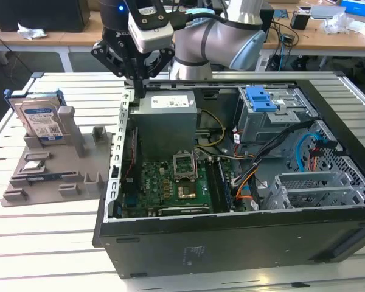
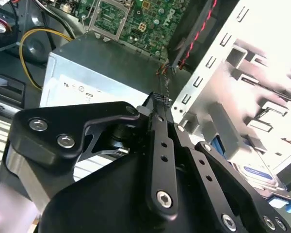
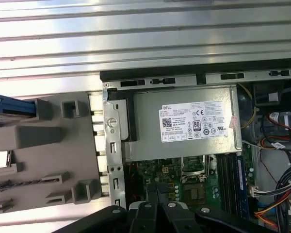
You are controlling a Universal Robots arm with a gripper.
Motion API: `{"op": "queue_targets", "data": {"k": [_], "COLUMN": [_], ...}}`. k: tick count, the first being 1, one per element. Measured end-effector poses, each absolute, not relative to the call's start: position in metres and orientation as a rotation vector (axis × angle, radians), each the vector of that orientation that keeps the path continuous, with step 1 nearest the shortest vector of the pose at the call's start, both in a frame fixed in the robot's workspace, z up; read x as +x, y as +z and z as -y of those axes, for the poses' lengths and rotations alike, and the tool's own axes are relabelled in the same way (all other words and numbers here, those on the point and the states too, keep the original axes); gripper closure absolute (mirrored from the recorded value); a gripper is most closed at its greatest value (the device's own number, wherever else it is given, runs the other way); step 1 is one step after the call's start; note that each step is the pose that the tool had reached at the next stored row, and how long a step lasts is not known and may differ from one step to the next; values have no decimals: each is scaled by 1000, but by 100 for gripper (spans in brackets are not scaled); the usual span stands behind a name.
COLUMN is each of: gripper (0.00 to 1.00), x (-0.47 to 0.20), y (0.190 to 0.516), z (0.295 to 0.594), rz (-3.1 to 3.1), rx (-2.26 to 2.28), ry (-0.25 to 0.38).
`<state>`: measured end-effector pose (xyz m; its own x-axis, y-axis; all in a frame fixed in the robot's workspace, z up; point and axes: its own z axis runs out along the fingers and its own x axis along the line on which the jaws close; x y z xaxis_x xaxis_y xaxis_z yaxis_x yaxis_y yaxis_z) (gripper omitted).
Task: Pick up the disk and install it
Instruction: 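Reach for the disk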
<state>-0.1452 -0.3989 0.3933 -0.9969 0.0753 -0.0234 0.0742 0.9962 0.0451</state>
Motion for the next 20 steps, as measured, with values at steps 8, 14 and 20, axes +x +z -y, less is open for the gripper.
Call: {"op": "queue_targets", "data": {"k": [8, 14, 20], "gripper": [89, 89, 89], "x": [-174, -197, -212], "y": [393, 393, 393], "z": [399, 399, 399], "rz": [-3114, -3114, -3114], "rx": [117, 117, 117], "ry": [69, 69, 69]}}
